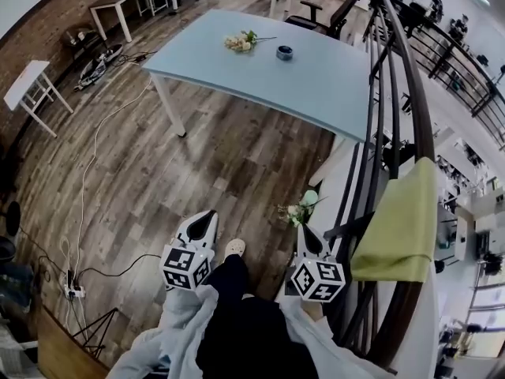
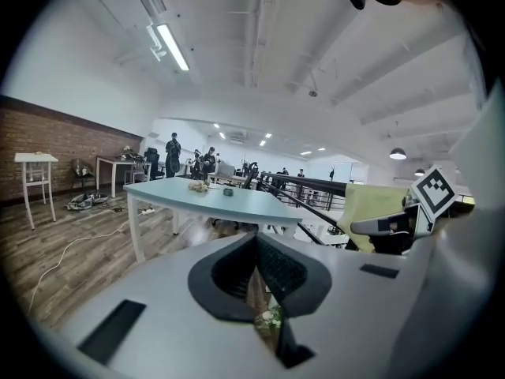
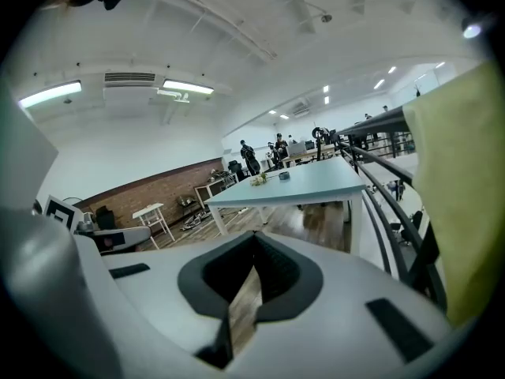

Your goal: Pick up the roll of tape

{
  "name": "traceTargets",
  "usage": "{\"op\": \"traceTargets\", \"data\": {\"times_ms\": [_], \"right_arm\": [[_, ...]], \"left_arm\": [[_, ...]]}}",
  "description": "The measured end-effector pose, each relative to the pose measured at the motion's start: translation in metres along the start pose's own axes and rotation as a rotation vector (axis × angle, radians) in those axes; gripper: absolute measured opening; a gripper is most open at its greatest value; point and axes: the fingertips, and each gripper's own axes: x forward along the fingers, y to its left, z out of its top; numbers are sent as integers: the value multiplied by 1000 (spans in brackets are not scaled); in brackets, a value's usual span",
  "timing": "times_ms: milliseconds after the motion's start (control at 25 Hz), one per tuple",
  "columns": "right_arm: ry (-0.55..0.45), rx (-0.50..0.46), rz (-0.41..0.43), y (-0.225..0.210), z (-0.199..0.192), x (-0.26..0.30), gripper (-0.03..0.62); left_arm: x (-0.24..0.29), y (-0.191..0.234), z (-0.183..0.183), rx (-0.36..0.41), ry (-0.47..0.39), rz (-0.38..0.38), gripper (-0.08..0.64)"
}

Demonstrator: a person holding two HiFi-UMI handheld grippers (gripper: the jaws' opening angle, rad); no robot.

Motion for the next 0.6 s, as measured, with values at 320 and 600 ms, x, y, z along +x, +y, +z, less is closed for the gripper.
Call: {"op": "traceTargets", "data": {"times_ms": [320,600], "right_arm": [[-11,22,-24,4,27,63,8],[-22,30,-37,8,47,109,8]], "left_arm": [[50,48,19,13,18,-16,17],[89,82,38,25,-1,-35,17]]}}
